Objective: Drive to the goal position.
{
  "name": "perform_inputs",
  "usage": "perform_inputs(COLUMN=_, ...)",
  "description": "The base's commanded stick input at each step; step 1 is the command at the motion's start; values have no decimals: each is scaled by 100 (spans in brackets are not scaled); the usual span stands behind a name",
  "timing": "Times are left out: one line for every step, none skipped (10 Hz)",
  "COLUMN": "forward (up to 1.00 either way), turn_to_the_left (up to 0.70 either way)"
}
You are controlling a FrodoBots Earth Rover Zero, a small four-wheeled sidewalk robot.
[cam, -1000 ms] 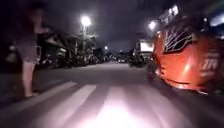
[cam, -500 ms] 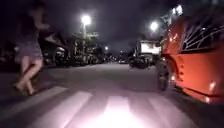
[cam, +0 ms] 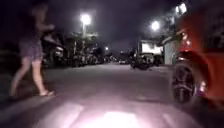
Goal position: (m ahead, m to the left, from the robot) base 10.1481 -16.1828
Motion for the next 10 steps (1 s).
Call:
perform_inputs(forward=100, turn_to_the_left=0)
perform_inputs(forward=100, turn_to_the_left=0)
perform_inputs(forward=100, turn_to_the_left=-7)
perform_inputs(forward=100, turn_to_the_left=-20)
perform_inputs(forward=100, turn_to_the_left=-38)
perform_inputs(forward=100, turn_to_the_left=-40)
perform_inputs(forward=100, turn_to_the_left=-15)
perform_inputs(forward=100, turn_to_the_left=0)
perform_inputs(forward=100, turn_to_the_left=0)
perform_inputs(forward=100, turn_to_the_left=0)
